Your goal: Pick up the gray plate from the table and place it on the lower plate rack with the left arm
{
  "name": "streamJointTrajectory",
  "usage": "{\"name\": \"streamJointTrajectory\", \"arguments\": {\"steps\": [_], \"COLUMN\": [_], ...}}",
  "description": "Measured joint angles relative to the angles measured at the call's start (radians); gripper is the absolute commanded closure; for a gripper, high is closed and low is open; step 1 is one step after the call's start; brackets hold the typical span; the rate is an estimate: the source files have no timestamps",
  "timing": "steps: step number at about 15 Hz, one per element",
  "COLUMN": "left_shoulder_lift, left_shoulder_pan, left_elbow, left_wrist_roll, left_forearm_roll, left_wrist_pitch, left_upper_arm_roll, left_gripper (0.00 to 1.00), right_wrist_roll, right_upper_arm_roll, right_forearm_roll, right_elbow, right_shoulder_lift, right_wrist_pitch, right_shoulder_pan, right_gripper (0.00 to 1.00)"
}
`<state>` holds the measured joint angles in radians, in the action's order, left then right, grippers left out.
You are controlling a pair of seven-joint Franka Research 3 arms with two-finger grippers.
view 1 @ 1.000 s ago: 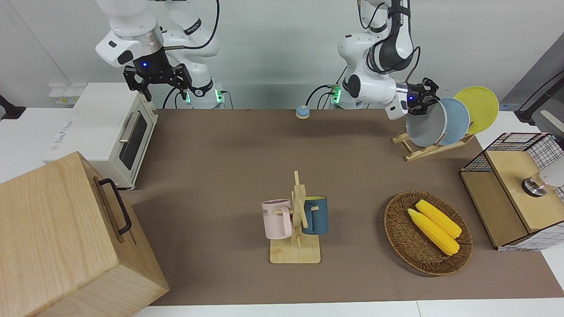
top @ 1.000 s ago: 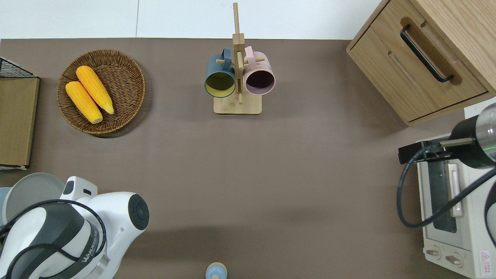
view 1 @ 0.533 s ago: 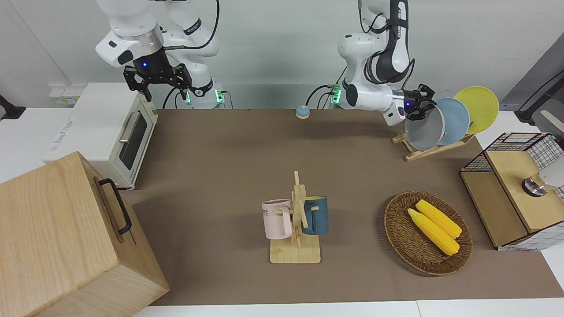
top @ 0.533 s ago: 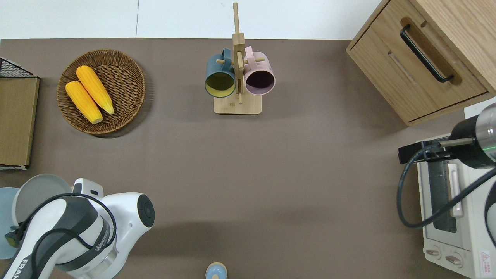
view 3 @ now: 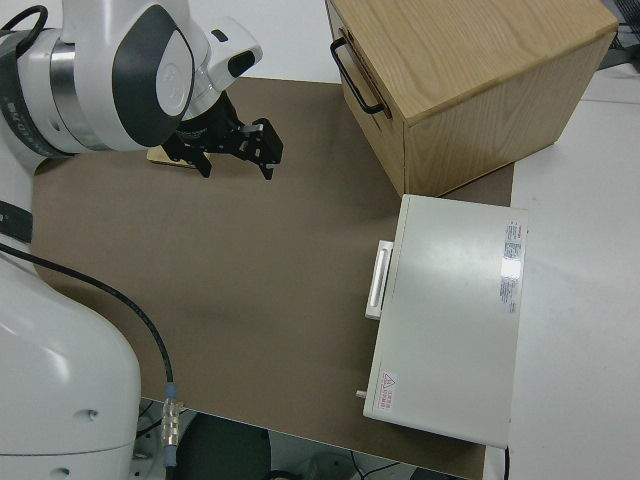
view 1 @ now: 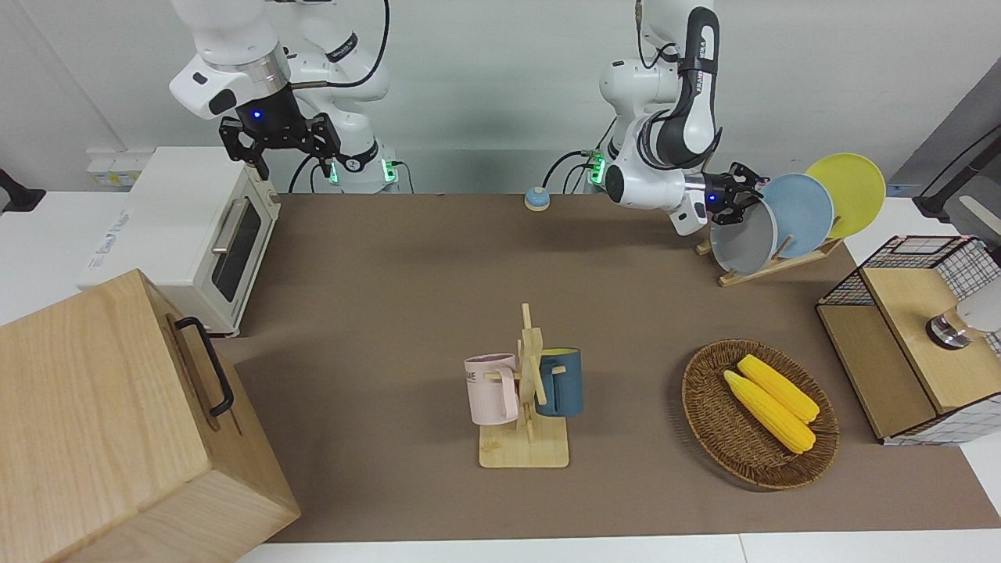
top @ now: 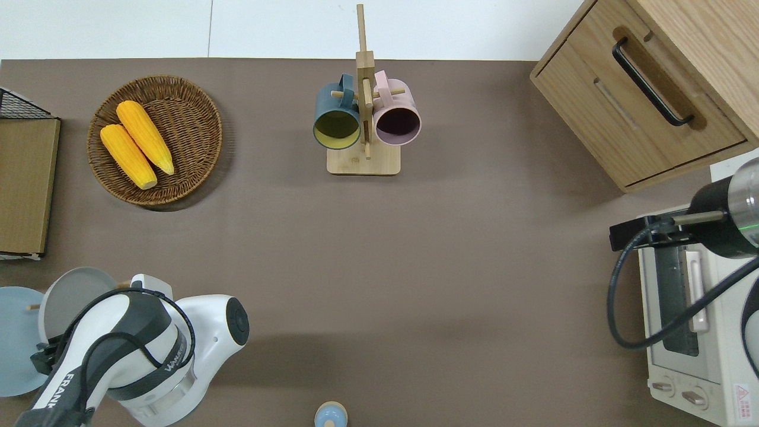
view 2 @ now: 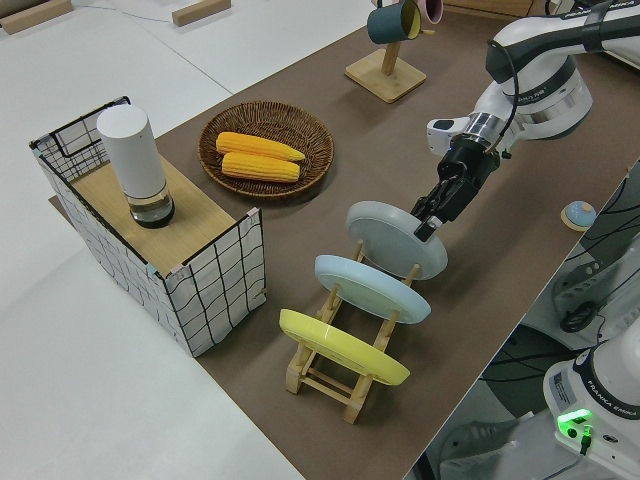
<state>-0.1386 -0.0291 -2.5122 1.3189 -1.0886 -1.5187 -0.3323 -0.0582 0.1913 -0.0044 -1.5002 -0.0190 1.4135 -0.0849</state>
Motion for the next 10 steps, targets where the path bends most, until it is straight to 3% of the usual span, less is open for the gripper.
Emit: {"name": "streamJointTrajectory", "arguments": {"steps": [1, 2, 3, 4, 7, 8, 10], "left_shoulder_lift": [0.000, 0.000, 0.000, 0.000, 0.000, 0.000, 0.000], "left_shoulder_pan": [0.000, 0.000, 0.000, 0.000, 0.000, 0.000, 0.000], "left_elbow": [0.000, 0.000, -0.001, -0.001, -0.001, -0.001, -0.001], "left_wrist_roll": [0.000, 0.000, 0.000, -0.002, -0.031, -0.044, -0.066], "left_forearm_roll": [0.000, 0.000, 0.000, 0.000, -0.002, -0.003, -0.004], "left_wrist_pitch": [0.000, 0.000, 0.000, 0.000, 0.001, 0.001, 0.006], "left_upper_arm_roll": [0.000, 0.000, 0.000, 0.000, 0.000, 0.001, 0.001], "left_gripper": [0.94, 0.76, 0.48, 0.32, 0.06, 0.01, 0.00], "right_wrist_roll": [0.000, 0.000, 0.000, 0.000, 0.000, 0.000, 0.000], "right_upper_arm_roll": [0.000, 0.000, 0.000, 0.000, 0.000, 0.000, 0.000], "right_forearm_roll": [0.000, 0.000, 0.000, 0.000, 0.000, 0.000, 0.000], "right_elbow": [0.000, 0.000, 0.000, 0.000, 0.000, 0.000, 0.000], "right_shoulder_lift": [0.000, 0.000, 0.000, 0.000, 0.000, 0.000, 0.000], "right_wrist_pitch": [0.000, 0.000, 0.000, 0.000, 0.000, 0.000, 0.000], "right_shoulder_pan": [0.000, 0.000, 0.000, 0.000, 0.000, 0.000, 0.000], "right_gripper": [0.011, 0.013, 0.011, 0.013, 0.013, 0.011, 0.013]}}
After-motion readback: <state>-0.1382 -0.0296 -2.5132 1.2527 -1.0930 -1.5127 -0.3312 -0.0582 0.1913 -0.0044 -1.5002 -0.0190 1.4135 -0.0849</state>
